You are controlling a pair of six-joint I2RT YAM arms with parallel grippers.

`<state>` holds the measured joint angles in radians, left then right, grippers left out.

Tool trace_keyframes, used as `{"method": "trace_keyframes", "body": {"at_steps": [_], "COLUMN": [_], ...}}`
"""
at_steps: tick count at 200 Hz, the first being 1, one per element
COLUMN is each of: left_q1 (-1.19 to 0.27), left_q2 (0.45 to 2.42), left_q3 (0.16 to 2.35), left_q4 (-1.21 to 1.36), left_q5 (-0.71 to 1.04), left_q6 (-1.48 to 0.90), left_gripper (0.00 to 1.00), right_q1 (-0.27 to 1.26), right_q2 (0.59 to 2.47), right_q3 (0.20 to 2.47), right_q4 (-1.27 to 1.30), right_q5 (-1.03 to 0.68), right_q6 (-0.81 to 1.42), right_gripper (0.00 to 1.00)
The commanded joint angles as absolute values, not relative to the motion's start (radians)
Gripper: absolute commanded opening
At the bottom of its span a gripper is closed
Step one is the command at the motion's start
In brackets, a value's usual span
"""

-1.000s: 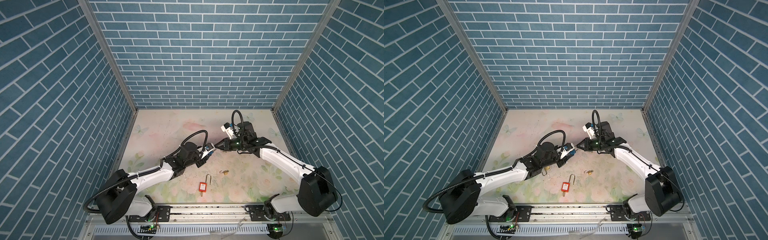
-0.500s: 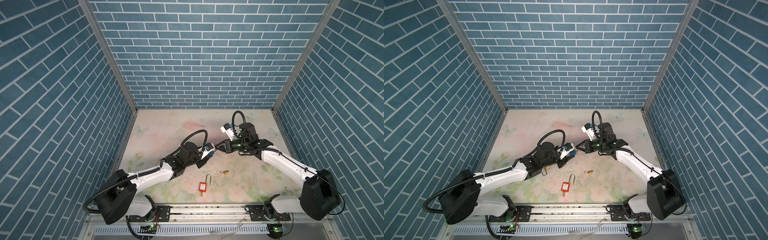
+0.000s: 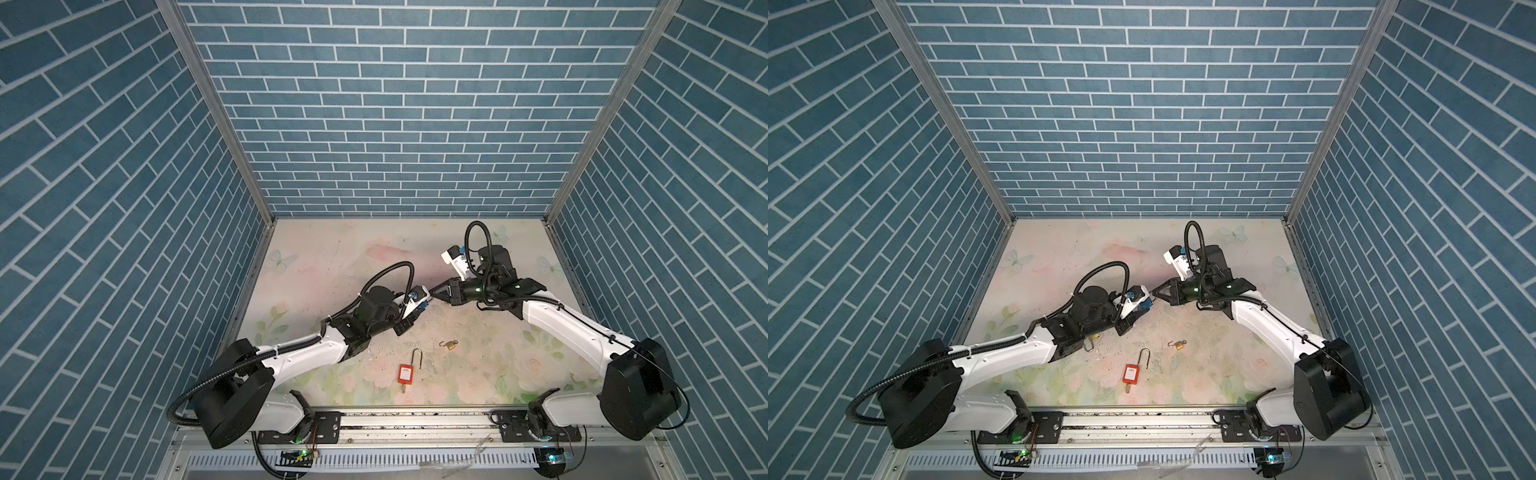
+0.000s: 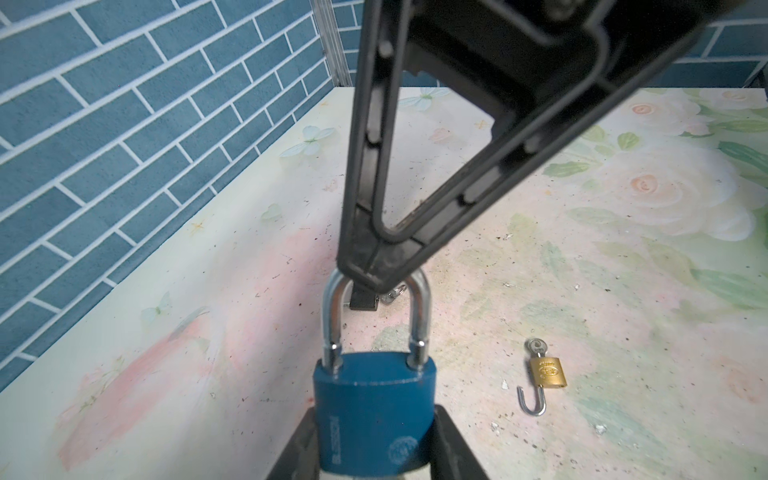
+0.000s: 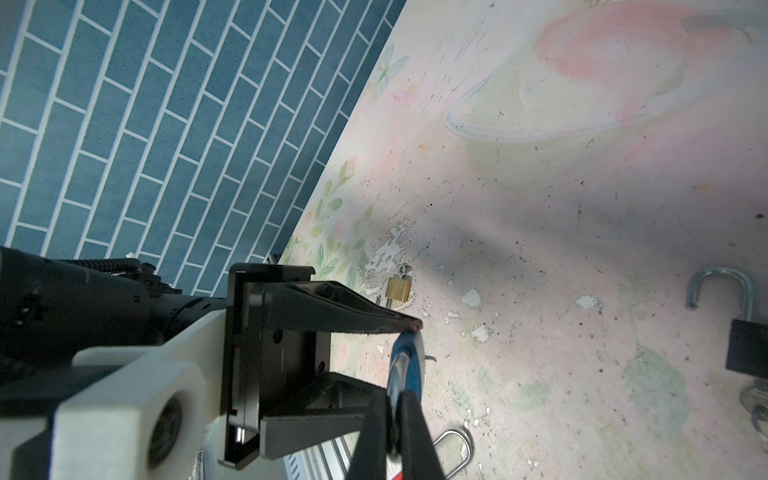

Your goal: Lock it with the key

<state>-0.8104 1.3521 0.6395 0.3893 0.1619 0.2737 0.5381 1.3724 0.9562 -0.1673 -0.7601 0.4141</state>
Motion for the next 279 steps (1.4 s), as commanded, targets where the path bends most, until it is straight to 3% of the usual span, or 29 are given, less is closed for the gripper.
{"method": "trace_keyframes", "body": {"at_steps": [1, 279], "left_q1": [-0.814, -0.814], "left_q2": [1.316, 1.37], "left_q3": [0.659, 0.883], "left_q4": [0.618, 0.724], "left_q5": [0.136, 0.176], "left_q6": [0.272, 0.241], "left_gripper": [0.19, 0.18], "right_q1": [0.552, 0.569], "right_q2": [1.406, 1.55], "right_q3": [0.955, 0.874], "right_q4": [-0.237, -0.18], "right_q5": [-0.783, -0.841], "right_q6": [0.407, 0.402], "right_gripper": [0.0, 0.0]}}
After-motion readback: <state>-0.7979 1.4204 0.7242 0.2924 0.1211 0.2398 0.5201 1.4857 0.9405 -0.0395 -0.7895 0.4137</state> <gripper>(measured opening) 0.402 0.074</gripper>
